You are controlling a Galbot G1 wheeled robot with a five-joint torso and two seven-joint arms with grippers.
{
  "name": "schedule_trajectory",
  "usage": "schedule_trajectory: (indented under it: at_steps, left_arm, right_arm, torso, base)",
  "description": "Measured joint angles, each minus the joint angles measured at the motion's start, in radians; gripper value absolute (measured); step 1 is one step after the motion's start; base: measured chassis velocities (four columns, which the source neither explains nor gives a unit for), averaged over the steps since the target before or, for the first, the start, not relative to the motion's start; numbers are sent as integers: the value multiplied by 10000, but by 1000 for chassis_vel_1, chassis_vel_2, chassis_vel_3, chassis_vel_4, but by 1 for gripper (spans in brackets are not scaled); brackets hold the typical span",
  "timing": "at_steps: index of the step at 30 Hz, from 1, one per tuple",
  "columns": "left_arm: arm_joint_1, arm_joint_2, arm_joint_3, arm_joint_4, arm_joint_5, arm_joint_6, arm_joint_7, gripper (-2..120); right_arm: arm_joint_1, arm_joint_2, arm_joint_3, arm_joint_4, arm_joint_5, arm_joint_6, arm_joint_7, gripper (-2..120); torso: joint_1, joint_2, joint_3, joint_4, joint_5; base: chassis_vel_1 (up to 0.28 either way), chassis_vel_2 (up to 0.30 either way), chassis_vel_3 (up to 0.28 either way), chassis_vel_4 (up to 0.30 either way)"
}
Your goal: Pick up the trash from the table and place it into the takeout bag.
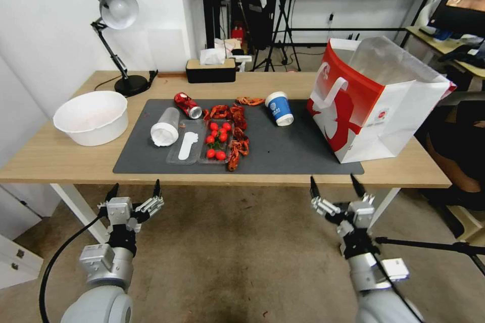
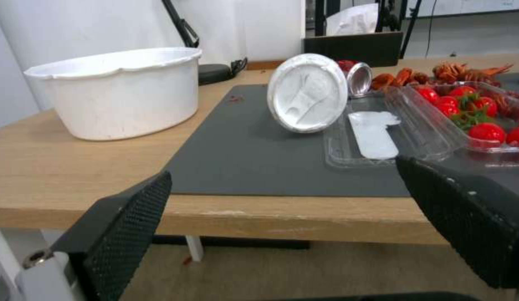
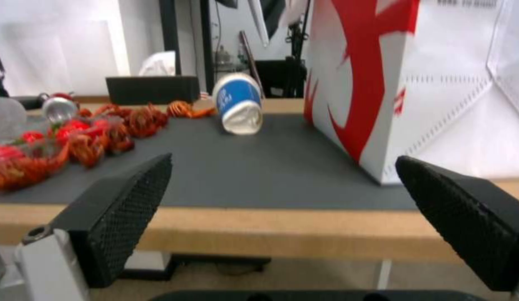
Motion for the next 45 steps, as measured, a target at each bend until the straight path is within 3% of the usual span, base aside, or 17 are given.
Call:
schedule_trajectory:
  at_steps: [10,17,21,23,30,45]
  left_arm:
    - [5,-12,-5,3,0,-12,-2,100]
    - [14,-19,-6,-1,2,-18,-3,100]
    - [24,-47,-6,-43,33,-18,-4,100]
    - [24,-52,-6,-43,37,-18,-4,100]
    - [33,-197,-6,-79,127,-19,0,100]
    - [12,-402,-43,-129,174,-80,1,100]
  right_arm:
    - [223,7,-229,-3,29,-98,209,100]
    - [1333,-131,-755,300,444,-1278,1097,99]
    - [2817,-524,-1182,294,1538,-2500,1720,97]
    - [2926,-552,-1219,270,1637,-2578,1756,97]
    - [5796,-1027,-2308,-1197,3659,-3631,2462,95]
    - [10421,-1164,-4586,-3890,7010,-4663,3269,96]
  torso:
    - [0,0,1,0,-1]
    - [0,0,1,-1,0]
    - [0,0,2,1,-1]
    - [0,0,1,1,-2]
    - [0,-1,2,-2,0]
    - [1,-1,2,0,-1]
  base:
    - [0,0,0,0]
    - [0,0,0,0]
    - [0,0,0,0]
    - [0,0,0,0]
    - [0,0,0,0]
    - [0,0,0,0]
